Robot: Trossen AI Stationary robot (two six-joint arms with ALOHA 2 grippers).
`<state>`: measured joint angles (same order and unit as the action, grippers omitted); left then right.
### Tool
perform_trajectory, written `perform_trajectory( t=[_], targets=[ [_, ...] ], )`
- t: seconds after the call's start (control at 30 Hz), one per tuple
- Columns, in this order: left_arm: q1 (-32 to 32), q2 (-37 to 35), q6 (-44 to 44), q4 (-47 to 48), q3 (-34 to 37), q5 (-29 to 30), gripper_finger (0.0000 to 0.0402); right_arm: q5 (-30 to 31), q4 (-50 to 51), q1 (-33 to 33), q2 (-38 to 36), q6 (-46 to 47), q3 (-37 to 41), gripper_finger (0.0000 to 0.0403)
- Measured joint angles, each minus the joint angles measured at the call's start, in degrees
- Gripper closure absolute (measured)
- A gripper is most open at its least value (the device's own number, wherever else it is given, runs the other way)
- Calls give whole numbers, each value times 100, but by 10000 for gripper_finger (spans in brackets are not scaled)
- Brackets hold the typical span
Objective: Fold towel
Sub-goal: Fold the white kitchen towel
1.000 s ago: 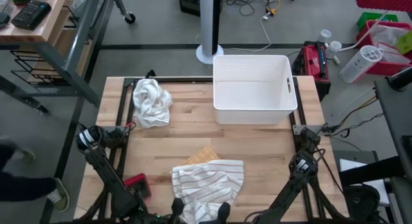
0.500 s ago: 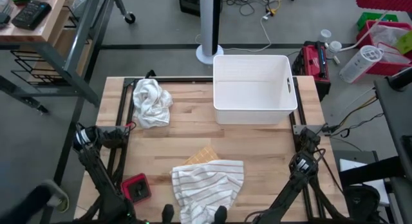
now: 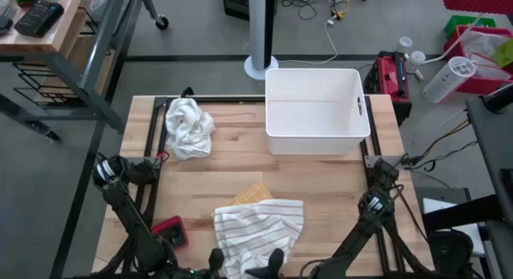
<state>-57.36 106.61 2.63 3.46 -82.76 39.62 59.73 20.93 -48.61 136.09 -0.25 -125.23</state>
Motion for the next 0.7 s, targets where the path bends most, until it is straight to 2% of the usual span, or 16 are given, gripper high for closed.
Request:
perform_trajectory(
  t=[0.2,0.33,0.43,0.57,0.63,0.7],
  targets=[
    [0,0,-4,30,4,0,400,1016,375,-129,0,19,0,270],
    [-3,0,-1,92,4,0,400,1420,619,-259,0,236,0,259],
    [-14,1,1,87,4,3,400,1401,981,-366,-12,614,0,262],
    [-20,2,49,90,7,23,400,1224,1990,-520,-104,1838,-2,276],
    [-20,2,99,111,7,30,400,885,2642,-560,-130,2711,-2,284],
    [-17,6,108,172,7,39,400,236,3331,-554,-158,3833,-2,289]
  ],
)
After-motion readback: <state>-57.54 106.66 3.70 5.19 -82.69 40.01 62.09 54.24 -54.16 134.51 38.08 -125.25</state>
